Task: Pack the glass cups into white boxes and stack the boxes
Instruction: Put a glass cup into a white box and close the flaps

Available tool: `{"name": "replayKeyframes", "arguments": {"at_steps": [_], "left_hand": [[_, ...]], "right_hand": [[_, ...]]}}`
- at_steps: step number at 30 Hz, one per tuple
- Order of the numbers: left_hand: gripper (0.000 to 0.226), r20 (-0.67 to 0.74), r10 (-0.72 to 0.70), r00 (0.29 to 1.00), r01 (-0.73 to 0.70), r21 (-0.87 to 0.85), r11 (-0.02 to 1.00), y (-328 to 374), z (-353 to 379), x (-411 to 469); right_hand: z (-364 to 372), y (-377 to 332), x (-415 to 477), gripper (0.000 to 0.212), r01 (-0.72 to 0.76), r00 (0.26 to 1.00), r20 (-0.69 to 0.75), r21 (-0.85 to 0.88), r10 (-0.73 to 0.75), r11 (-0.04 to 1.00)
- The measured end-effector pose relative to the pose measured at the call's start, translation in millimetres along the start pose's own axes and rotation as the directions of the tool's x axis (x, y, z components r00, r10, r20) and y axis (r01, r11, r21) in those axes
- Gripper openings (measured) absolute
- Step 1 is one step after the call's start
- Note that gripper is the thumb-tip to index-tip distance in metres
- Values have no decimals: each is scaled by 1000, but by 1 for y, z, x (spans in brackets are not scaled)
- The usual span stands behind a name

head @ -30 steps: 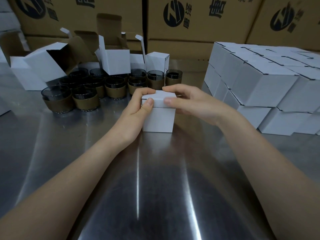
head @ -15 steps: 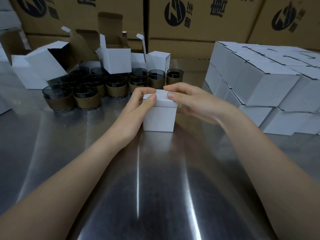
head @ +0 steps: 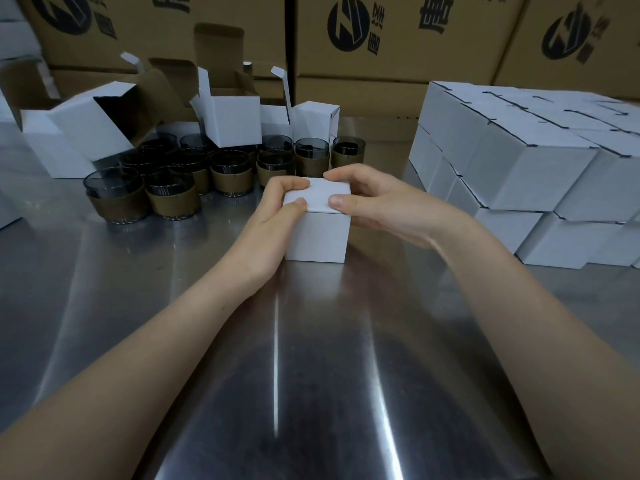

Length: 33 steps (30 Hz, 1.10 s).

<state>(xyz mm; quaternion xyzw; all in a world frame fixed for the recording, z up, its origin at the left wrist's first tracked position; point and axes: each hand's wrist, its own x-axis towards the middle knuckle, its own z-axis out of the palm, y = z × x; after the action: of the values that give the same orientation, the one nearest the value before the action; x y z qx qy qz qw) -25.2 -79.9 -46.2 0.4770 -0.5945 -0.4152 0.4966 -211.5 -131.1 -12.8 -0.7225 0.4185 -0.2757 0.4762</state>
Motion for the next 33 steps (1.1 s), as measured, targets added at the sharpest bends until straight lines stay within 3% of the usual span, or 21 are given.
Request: {"name": "replayKeyframes", "arguments": {"at_steps": [6, 15, 20, 24, 28, 33], "left_hand": [[32, 4, -29, 1000, 29, -136, 990, 1, 1, 3], [79, -44, -158, 986, 149, -158, 976, 4, 7, 8], [65, -62, -171, 983, 157, -192, 969, 3, 9, 7], [57, -28, -90, 996, 83, -185, 979, 5, 8, 4], [38, -33, -88, 996, 85, -76, 994, 10, 6, 2], [37, -90, -108, 990, 106, -24, 994, 14, 7, -1]], "right_hand": [[0, 0, 2, 36, -2, 1000, 1, 4, 2, 1000], [1, -4, 2, 47, -24, 1000, -5, 6, 24, 1000], [3, -3, 3, 64, -54, 998, -11, 79, 55, 995], [3, -2, 2, 66, -69, 998, 1, 133, 70, 989], [3, 1, 2, 57, -70, 997, -19, 218, 76, 974], [5, 4, 4, 27, -55, 990, -112, 267, 88, 962]]}}
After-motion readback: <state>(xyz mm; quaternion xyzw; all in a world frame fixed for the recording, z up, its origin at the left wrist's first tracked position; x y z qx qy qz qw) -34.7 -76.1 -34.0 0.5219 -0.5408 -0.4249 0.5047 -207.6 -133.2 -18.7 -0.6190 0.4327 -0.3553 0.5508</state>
